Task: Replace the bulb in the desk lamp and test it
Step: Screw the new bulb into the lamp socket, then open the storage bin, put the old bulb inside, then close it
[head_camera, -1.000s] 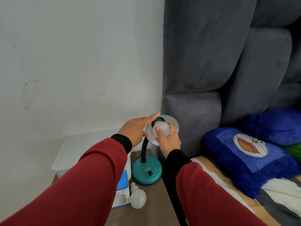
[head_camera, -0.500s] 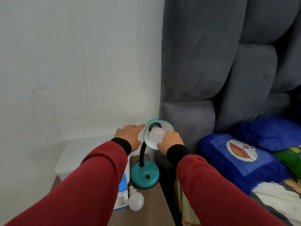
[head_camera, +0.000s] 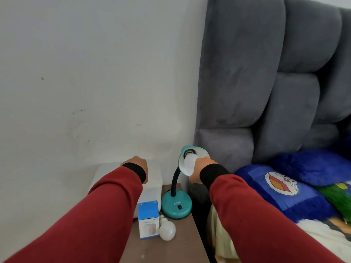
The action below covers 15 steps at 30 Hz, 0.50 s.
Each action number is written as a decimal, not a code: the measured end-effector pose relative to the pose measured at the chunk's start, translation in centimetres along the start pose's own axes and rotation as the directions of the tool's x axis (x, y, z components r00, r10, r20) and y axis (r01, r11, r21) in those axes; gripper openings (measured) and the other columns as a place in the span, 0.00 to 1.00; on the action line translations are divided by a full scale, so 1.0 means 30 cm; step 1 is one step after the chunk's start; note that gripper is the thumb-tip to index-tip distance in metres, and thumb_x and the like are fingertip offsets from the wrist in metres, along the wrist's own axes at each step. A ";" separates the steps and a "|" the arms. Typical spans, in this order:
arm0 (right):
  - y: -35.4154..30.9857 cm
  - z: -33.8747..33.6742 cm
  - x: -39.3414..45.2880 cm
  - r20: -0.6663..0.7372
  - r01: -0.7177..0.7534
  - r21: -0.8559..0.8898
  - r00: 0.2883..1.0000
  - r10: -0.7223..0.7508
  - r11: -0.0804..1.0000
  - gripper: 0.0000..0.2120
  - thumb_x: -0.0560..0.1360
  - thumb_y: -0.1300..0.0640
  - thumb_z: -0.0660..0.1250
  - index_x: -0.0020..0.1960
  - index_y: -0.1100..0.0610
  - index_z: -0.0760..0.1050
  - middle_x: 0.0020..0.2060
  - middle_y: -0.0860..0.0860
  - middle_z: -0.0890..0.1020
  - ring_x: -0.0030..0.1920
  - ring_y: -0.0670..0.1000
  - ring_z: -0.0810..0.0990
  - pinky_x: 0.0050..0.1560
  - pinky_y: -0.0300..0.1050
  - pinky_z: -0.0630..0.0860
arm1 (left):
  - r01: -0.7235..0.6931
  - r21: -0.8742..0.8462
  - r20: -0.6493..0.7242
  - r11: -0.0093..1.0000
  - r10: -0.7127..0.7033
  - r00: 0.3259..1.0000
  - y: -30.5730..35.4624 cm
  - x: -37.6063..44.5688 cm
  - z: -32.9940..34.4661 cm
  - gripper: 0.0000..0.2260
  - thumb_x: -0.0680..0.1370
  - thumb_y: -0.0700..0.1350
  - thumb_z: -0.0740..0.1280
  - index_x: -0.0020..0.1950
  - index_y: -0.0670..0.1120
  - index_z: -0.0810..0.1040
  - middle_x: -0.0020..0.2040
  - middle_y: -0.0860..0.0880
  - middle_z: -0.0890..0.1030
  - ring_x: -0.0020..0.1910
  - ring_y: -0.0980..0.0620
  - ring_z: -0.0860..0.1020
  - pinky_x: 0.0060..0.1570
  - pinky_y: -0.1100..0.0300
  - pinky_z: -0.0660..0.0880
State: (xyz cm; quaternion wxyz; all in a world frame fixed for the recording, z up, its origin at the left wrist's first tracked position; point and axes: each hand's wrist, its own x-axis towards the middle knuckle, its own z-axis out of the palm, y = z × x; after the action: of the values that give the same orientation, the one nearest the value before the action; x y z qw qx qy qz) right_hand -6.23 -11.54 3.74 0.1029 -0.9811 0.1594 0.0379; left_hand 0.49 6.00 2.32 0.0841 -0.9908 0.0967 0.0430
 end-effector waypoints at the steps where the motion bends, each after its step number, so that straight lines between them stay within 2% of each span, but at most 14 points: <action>1: -0.010 -0.009 -0.016 0.010 0.008 -0.003 1.000 -0.008 1.000 0.26 0.73 0.56 0.68 0.69 0.60 0.65 0.63 0.57 0.75 0.62 0.57 0.76 0.59 0.48 0.75 | 0.012 -0.008 0.006 1.000 -0.012 1.000 -0.024 -0.017 -0.002 0.12 0.77 0.44 0.65 0.58 0.42 0.78 0.57 0.45 0.79 0.55 0.46 0.81 0.47 0.60 0.75; 4: -0.052 -0.017 -0.042 0.038 0.026 -0.029 0.999 -0.025 0.999 0.30 0.72 0.53 0.70 0.70 0.61 0.64 0.64 0.57 0.75 0.63 0.57 0.75 0.59 0.46 0.74 | 0.055 -0.021 0.009 0.998 -0.055 0.998 -0.111 -0.068 -0.009 0.12 0.76 0.44 0.65 0.57 0.42 0.78 0.51 0.45 0.79 0.53 0.46 0.81 0.43 0.60 0.74; 6: -0.088 -0.012 -0.052 0.044 0.039 -0.062 0.998 -0.036 0.997 0.31 0.71 0.51 0.70 0.69 0.62 0.65 0.64 0.57 0.75 0.64 0.57 0.75 0.60 0.46 0.73 | 0.088 -0.020 0.006 0.996 -0.088 0.996 -0.178 -0.100 -0.011 0.12 0.76 0.44 0.65 0.57 0.41 0.78 0.50 0.45 0.79 0.54 0.46 0.81 0.43 0.59 0.75; 9: -0.146 -0.007 -0.066 0.036 0.079 -0.148 0.997 -0.075 0.986 0.26 0.73 0.47 0.67 0.65 0.61 0.71 0.63 0.57 0.76 0.63 0.56 0.75 0.64 0.47 0.73 | 0.151 -0.024 0.007 0.988 -0.151 0.988 -0.285 -0.134 -0.004 0.12 0.76 0.44 0.65 0.57 0.41 0.79 0.52 0.44 0.80 0.54 0.46 0.81 0.44 0.59 0.75; 15: -0.276 0.046 -0.033 0.119 0.143 -0.156 0.985 -0.125 0.977 0.19 0.75 0.50 0.65 0.61 0.61 0.74 0.60 0.56 0.79 0.59 0.56 0.78 0.54 0.44 0.74 | 0.242 -0.030 0.037 0.970 -0.241 0.970 -0.464 -0.142 0.051 0.13 0.77 0.44 0.65 0.59 0.41 0.78 0.58 0.44 0.80 0.56 0.46 0.80 0.50 0.60 0.76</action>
State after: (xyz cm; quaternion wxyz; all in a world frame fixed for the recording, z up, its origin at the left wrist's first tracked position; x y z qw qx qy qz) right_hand -4.55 -3.25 4.07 0.0326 -0.9912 0.0833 0.0970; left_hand -1.00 20.49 3.47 0.0733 -0.9957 -0.0269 0.0506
